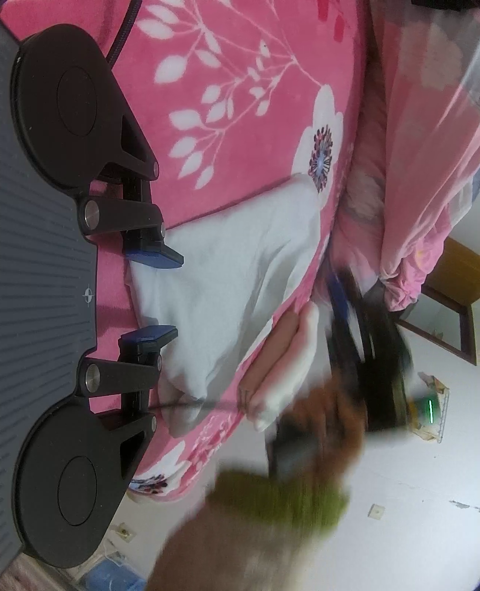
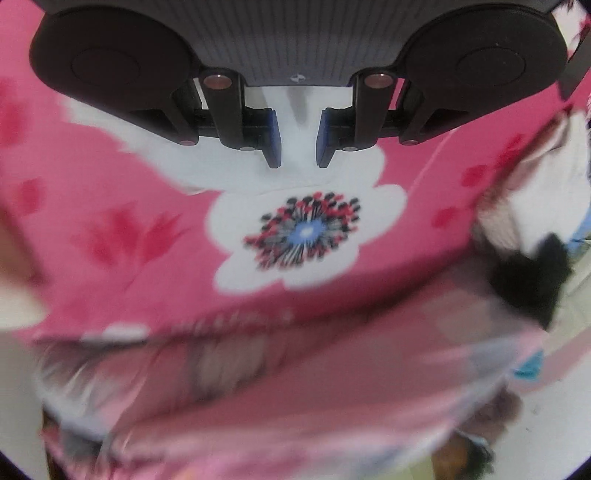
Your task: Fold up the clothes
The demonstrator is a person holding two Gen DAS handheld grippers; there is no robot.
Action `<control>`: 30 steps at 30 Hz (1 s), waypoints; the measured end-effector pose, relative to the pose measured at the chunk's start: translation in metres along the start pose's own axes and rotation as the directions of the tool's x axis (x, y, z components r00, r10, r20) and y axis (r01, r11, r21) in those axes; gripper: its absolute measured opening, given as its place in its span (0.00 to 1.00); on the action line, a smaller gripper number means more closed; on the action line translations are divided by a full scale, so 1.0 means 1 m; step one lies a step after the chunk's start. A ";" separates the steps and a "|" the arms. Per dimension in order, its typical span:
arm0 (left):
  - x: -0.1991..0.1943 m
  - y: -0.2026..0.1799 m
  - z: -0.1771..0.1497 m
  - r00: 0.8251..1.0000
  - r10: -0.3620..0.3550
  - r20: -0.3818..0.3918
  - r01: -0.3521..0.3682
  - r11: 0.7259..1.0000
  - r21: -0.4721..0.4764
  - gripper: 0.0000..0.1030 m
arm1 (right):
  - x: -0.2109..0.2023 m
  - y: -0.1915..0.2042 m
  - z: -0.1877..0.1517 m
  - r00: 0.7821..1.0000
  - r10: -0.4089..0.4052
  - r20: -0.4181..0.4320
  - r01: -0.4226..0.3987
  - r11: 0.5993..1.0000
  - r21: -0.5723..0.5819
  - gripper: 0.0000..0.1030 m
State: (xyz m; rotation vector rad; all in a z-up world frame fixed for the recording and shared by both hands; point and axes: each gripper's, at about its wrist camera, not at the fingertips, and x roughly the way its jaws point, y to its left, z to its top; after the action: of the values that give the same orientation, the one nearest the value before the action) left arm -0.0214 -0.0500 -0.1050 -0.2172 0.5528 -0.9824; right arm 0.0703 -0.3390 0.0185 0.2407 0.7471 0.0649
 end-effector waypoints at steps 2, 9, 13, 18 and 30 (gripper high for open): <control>0.001 0.000 0.001 1.000 0.002 -0.002 -0.002 1.000 0.000 0.33 | -0.038 0.003 -0.011 1.000 -0.010 0.003 0.010 1.000 -0.022 0.22; 0.002 -0.001 0.005 0.999 0.013 -0.030 -0.013 1.000 -0.002 0.33 | -0.090 0.013 -0.118 0.996 -0.008 -0.086 -0.009 0.980 -0.201 0.21; 0.004 -0.005 0.009 0.998 0.028 -0.054 -0.027 0.999 0.017 0.34 | -0.089 -0.008 -0.161 0.991 -0.119 -0.057 0.107 0.977 -0.184 0.18; 0.002 -0.003 0.016 0.996 0.028 -0.084 -0.030 0.999 -0.026 0.39 | -0.120 -0.022 -0.171 0.985 -0.147 0.086 0.155 0.982 -0.107 0.20; -0.011 -0.020 0.055 0.992 0.106 -0.069 -0.107 0.994 -0.002 0.49 | -0.096 0.042 -0.219 0.973 -0.150 0.176 0.216 0.863 -0.457 0.19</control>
State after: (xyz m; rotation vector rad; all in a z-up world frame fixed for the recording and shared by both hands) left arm -0.0117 -0.0559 -0.0466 -0.1583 0.6241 -0.8871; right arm -0.1482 -0.2701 -0.0624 -0.2951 0.5947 0.0482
